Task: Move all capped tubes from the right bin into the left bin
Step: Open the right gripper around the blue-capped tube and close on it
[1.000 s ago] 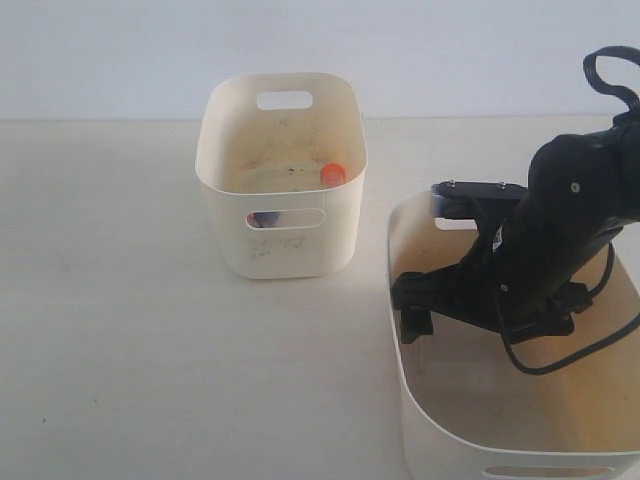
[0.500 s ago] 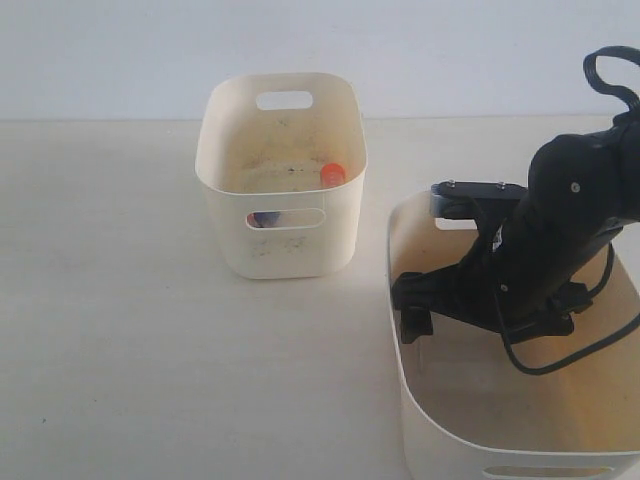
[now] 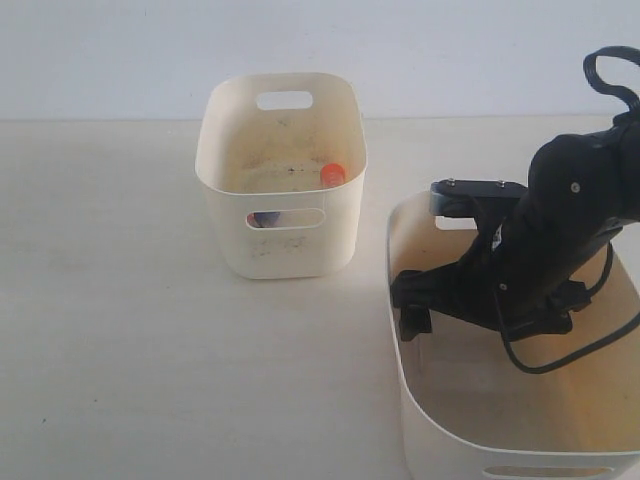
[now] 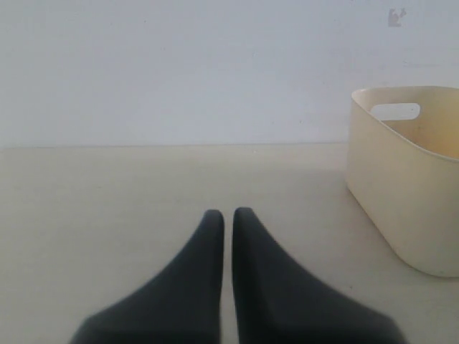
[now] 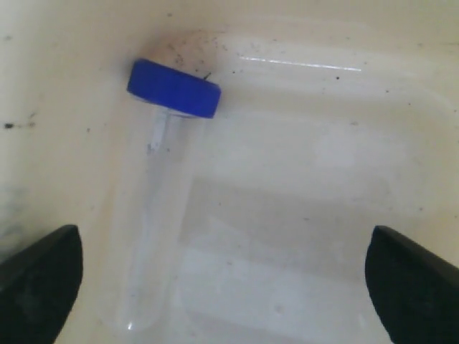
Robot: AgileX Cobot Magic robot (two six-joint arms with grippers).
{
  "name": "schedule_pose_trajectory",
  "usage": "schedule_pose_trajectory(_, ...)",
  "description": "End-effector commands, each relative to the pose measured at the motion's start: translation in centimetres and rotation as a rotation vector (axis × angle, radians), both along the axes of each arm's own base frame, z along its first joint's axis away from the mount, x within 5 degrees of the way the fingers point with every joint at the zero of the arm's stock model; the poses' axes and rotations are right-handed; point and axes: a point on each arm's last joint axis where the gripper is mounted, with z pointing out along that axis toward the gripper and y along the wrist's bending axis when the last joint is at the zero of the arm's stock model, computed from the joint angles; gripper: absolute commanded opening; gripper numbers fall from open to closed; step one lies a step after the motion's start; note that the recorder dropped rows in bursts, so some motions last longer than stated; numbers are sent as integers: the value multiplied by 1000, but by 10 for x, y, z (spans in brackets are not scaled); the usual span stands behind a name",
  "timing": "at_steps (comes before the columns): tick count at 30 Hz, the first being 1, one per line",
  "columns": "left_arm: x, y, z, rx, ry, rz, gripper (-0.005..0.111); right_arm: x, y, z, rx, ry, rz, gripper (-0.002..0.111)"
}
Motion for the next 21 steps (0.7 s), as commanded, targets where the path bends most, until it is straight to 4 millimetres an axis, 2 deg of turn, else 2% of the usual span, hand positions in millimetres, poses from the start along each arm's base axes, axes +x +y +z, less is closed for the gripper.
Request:
schedule_pose_trajectory(1, 0, 0, 1, -8, -5, -7, 4, 1, 1, 1, 14, -18, -9, 105)
schedule_pose_trajectory(10, 0, 0, 1, -8, -5, -7, 4, 3, 1, 0, 18, -33, -13, 105)
schedule_pose_trajectory(14, 0, 0, 1, -8, -5, -7, 4, 4, 2, -21, -9, 39, -14, 105)
schedule_pose_trajectory(21, 0, 0, 1, -8, -5, -7, 4, 6, 2, -25, -10, 36, -15, 103)
